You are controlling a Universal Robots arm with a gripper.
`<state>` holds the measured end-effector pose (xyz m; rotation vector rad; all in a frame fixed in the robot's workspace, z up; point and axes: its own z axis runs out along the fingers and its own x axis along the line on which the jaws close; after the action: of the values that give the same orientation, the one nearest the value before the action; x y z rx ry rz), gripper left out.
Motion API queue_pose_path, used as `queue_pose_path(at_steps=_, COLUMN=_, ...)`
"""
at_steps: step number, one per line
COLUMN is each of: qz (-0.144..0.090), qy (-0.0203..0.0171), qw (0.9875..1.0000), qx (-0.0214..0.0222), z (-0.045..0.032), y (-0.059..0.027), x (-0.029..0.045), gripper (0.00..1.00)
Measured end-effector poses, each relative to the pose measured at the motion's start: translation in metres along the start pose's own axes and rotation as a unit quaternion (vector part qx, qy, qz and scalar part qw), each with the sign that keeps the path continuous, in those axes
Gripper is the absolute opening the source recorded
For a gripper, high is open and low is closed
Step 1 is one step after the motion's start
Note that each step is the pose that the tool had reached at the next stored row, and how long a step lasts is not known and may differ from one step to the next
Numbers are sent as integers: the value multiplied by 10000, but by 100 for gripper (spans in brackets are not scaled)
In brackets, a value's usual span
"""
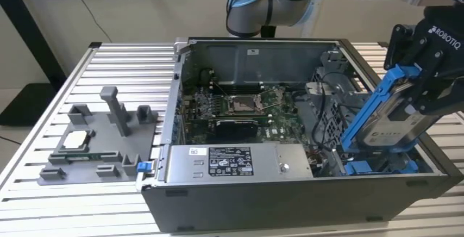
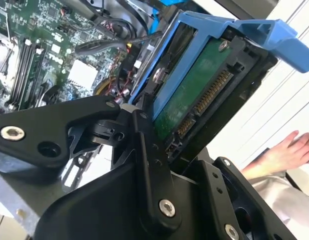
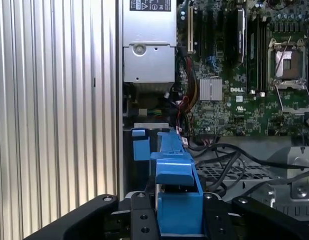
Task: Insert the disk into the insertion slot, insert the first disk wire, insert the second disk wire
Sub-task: 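Insert the disk into the insertion slot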
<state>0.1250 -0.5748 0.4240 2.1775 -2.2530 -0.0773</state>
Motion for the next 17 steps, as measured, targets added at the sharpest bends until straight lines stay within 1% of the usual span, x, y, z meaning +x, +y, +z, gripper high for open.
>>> queue_pose_path(at_steps=5, qz=13, qy=-1, qw=10000, qx=1, z=34, y=-5, x=16, gripper=0)
queue_pose_path(at_steps=9, qz=19, qy=-1, qw=10000, qx=1, z=67, y=21, x=22, gripper=0)
queue_pose_path(at_steps=12, qz=19, qy=0, qw=10000, qx=1, z=88, y=22, x=34, gripper=0)
queue_pose_path(at_steps=17, qz=20, qy=-1, qw=10000, qx=2, z=141, y=21, x=48, gripper=0)
